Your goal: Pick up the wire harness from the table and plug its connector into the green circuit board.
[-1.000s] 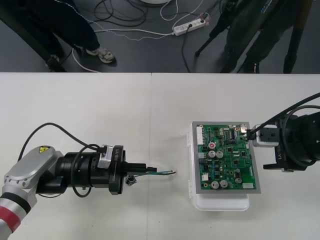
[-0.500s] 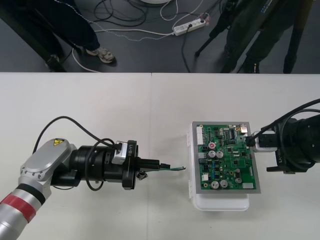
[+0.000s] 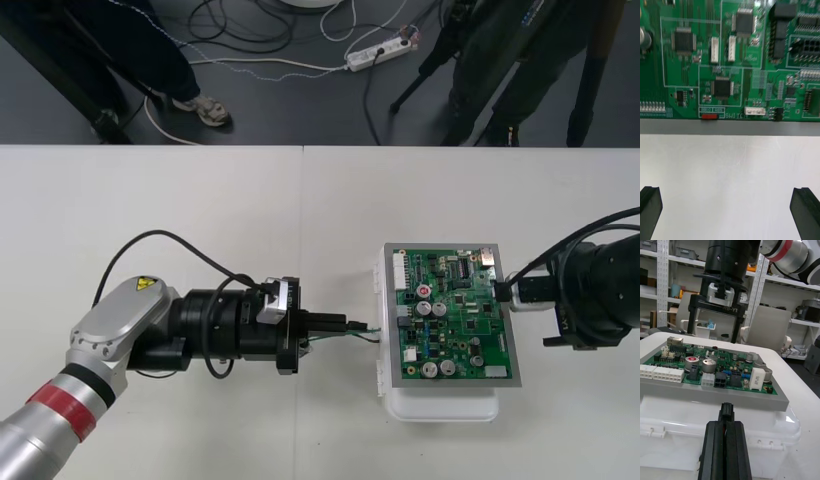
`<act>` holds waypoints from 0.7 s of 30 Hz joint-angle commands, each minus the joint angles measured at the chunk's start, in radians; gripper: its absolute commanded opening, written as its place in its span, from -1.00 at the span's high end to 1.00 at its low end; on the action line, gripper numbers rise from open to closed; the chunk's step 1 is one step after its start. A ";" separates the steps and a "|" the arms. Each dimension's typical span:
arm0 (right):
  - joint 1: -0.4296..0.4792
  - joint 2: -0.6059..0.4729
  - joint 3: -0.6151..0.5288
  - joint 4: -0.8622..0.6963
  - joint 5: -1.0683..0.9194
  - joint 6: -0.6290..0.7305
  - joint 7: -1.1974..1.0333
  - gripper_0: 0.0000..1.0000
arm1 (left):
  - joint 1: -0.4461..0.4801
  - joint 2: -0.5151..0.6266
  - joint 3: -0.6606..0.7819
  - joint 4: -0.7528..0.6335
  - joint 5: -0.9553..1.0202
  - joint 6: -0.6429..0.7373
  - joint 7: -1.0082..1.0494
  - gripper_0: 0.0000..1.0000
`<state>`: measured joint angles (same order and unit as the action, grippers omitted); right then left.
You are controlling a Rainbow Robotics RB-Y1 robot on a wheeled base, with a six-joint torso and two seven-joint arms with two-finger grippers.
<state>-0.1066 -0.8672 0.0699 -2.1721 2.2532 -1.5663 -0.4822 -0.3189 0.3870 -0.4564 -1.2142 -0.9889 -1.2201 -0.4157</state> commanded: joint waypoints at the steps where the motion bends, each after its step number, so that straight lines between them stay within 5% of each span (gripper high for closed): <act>1: 0.005 -0.035 0.048 0.000 0.045 -0.005 0.027 -1.00 | -0.045 -0.040 -0.036 -0.007 0.000 0.074 -0.025 1.00; 21: -0.019 0.111 0.053 0.052 0.166 -0.005 0.042 -1.00 | -0.052 -0.070 -0.056 -0.007 0.007 0.106 -0.018 1.00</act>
<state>-0.1073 -0.7868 0.1156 -2.1152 2.3970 -1.5663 -0.4812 -0.3309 0.3473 -0.4855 -1.2138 -0.9888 -1.1475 -0.4156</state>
